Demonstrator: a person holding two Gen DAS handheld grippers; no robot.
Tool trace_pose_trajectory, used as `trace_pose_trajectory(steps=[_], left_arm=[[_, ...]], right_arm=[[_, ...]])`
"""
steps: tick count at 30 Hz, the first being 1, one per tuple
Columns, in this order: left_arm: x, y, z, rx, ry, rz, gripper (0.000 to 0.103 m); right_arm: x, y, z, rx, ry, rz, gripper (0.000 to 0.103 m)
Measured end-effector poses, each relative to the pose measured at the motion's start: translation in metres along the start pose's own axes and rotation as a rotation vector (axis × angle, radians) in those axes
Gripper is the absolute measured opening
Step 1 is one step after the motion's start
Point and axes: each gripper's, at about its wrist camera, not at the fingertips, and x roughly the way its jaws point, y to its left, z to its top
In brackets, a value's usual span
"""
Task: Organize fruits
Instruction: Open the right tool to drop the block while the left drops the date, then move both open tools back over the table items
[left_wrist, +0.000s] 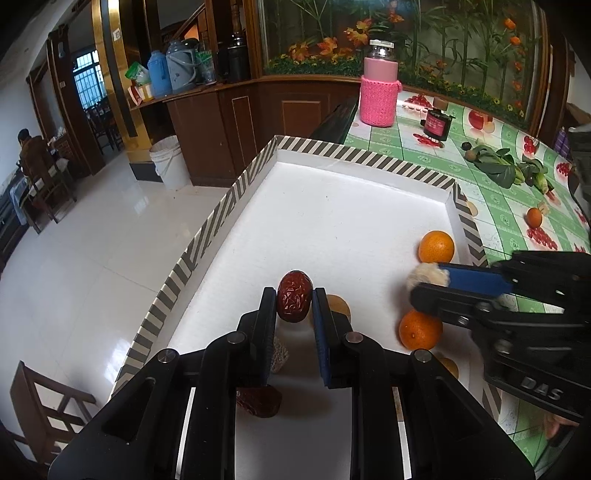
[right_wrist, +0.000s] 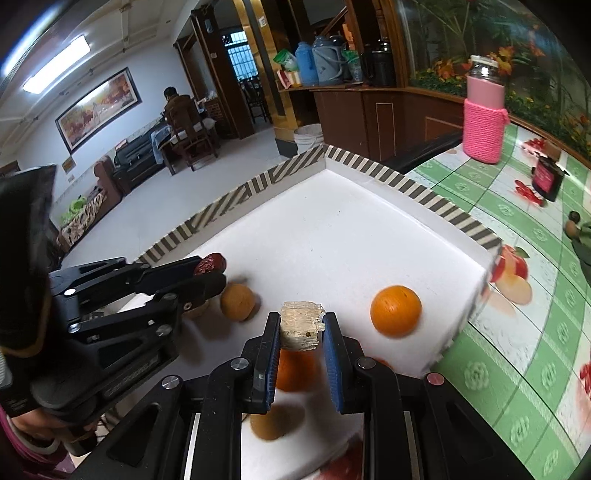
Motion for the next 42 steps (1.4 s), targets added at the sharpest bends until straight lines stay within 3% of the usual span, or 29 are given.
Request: trace_pose_trajectory(steps=[10,12,14,16,25,42], left_arm=[[0.005,0.006,-0.002,-0.016,0.036,0.001,0.02],[0.005,0.006,-0.003,-0.017,0.039,0.009,0.029],[0.002,0.006,-0.003,-0.021,0.032,0.008,0.051],[-0.003,0.006,-0.004,-0.026,0.015,0.012,0.058],[-0.023,-0.012,-0.002,-0.012,-0.036,0.014,0.058],[-0.033,-0.107,0.001,0.094,-0.026,-0.15,0.058]], right_arm=[[0.013,-0.007,-0.001,0.015,0.031,-0.032,0.024],[0.006,-0.006,-0.002,0.003,0.019,-0.04,0.026],[-0.003,-0.006,-0.005,0.0,0.01,-0.049,0.026],[-0.012,-0.006,-0.007,0.008,-0.007,-0.047,0.026],[-0.054,-0.017,-0.031,0.079,-0.07,-0.047,0.026],[-0.101,-0.079,-0.08,0.221,-0.092,-0.169,0.027]])
